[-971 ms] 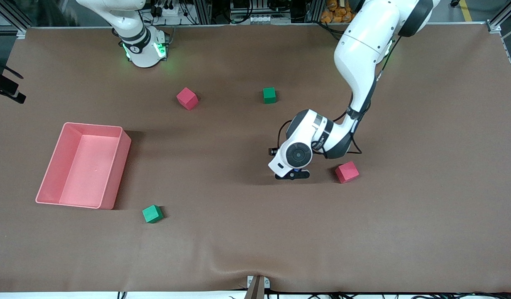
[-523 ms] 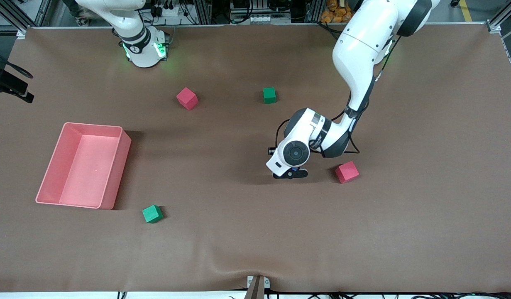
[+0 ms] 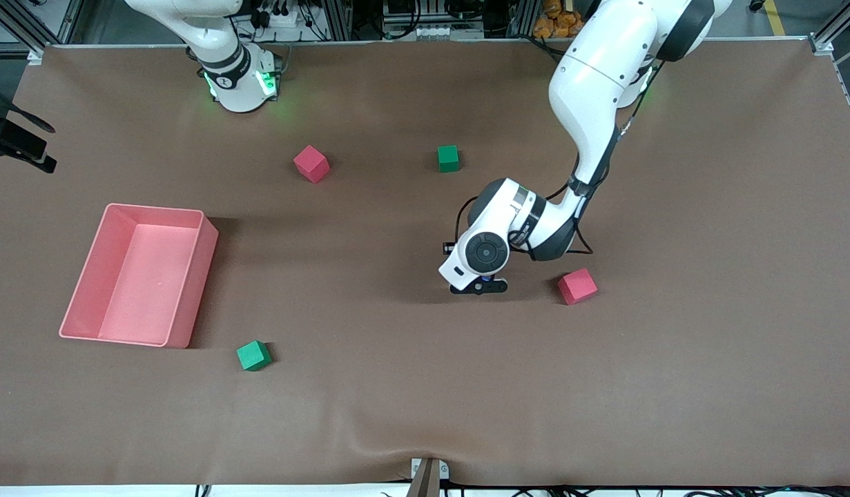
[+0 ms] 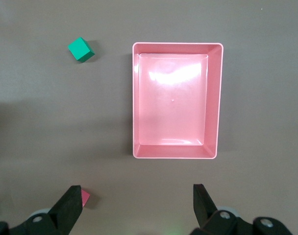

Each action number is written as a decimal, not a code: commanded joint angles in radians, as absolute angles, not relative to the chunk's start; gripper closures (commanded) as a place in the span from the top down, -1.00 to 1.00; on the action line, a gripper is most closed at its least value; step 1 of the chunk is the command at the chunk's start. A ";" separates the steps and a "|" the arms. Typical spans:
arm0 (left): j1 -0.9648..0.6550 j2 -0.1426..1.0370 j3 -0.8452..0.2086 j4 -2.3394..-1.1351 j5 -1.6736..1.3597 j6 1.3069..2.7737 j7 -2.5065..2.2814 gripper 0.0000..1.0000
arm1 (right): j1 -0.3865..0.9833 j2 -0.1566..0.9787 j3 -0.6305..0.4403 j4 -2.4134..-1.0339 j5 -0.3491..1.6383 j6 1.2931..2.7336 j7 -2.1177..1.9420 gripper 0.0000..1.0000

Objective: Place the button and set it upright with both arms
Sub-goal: 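Retract the right gripper while the left gripper reaches the button, then close the left gripper on the button base and lift it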

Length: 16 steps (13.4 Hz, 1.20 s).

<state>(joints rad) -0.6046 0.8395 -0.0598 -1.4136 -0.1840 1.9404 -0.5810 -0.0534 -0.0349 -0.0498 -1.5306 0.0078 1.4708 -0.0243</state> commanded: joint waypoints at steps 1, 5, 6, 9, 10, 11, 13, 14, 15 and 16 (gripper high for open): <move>-0.612 0.839 -0.052 -1.407 -0.186 1.944 -0.566 0.11 | -0.048 -0.029 -0.048 -1.520 -0.006 1.470 -0.011 1.00; -0.612 0.841 -0.049 -1.407 -0.187 1.944 -0.560 -0.22 | -0.045 -0.029 -0.046 -1.520 -0.005 1.471 -0.012 1.00; -0.614 0.838 -0.049 -1.407 -0.186 1.944 -0.560 -0.32 | -0.044 -0.029 -0.046 -1.520 -0.005 1.471 -0.012 1.00; -0.614 0.828 -0.048 -1.405 -0.187 1.944 -0.577 -0.86 | -0.038 -0.029 -0.046 -1.520 -0.006 1.477 -0.012 1.00; -0.614 0.821 -0.046 -1.405 -0.187 1.942 -0.593 -0.95 | -0.037 -0.029 -0.046 -1.520 -0.006 1.477 -0.012 1.00; -0.612 0.807 -0.046 -1.405 -0.187 1.941 -0.616 -0.96 | -0.035 -0.029 -0.046 -1.520 -0.005 1.477 -0.012 1.00; -0.615 0.779 -0.046 -1.405 -0.186 1.936 -0.697 -0.97 | -0.035 -0.031 -0.046 -1.520 -0.005 1.476 -0.012 1.00; -0.624 0.772 -0.046 -1.404 -0.180 1.931 -0.748 -0.97 | -0.034 -0.031 -0.046 -1.520 -0.006 1.474 -0.012 1.00; -0.636 0.756 -0.045 -1.402 -0.160 1.931 -0.767 -0.97 | -0.034 -0.031 -0.046 -1.520 -0.006 1.476 -0.012 1.00; -0.644 0.753 -0.044 -1.402 -0.155 1.931 -0.784 -0.97 | -0.032 -0.031 -0.046 -1.520 -0.006 1.477 -0.012 1.00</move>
